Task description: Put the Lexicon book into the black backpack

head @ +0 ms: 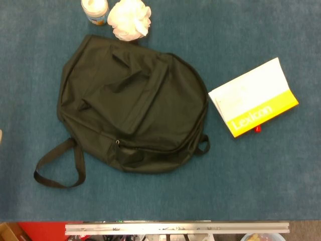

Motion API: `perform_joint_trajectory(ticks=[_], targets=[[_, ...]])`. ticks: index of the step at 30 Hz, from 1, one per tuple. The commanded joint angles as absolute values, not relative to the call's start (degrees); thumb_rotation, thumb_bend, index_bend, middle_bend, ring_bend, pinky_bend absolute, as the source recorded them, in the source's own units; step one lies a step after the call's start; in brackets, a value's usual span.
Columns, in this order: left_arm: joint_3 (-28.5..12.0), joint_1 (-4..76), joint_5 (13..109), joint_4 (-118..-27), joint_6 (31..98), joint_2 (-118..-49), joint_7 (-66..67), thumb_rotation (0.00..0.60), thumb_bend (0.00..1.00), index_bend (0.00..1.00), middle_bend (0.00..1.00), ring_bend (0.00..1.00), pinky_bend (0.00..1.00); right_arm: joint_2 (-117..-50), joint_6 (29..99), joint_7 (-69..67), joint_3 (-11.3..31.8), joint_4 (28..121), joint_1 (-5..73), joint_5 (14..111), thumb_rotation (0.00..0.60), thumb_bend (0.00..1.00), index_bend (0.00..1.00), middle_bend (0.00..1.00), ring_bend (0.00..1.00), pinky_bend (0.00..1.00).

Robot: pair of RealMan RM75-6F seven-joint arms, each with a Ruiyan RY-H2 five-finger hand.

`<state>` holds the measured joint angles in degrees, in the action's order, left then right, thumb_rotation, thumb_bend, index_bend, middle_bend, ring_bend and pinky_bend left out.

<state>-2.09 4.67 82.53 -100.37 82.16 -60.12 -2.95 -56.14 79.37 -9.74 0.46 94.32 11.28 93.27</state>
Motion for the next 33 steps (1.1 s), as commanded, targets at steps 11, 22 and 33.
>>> perform_joint_trajectory(ticks=[11,22,33], targets=[[-1.79,4.16,82.78,-100.77,82.72,-59.91,-3.3,0.6,0.33,0.14,0.12,0.1,0.12,-55.96,79.63,-10.59,0.59,94.06,11.59,93.76,0.6,0.12,0.36,0.34,0.27,0.36],[-1.91,4.43,83.42,-101.07,82.74,-59.66,-3.15,0.6,0.33,0.14,0.13,0.1,0.12,-54.4,77.23,-7.57,0.42,95.32,13.84,96.21,0.6,0.12,0.36,0.34,0.27,0.36],[-1.32,4.26,83.71,-101.32,82.5,-59.48,-2.75,0.6,0.33,0.14,0.13,0.1,0.12,-55.69,67.26,-3.38,-0.65,94.46,18.37,95.0,0.6,0.12,0.36,0.34,0.27,0.37]])
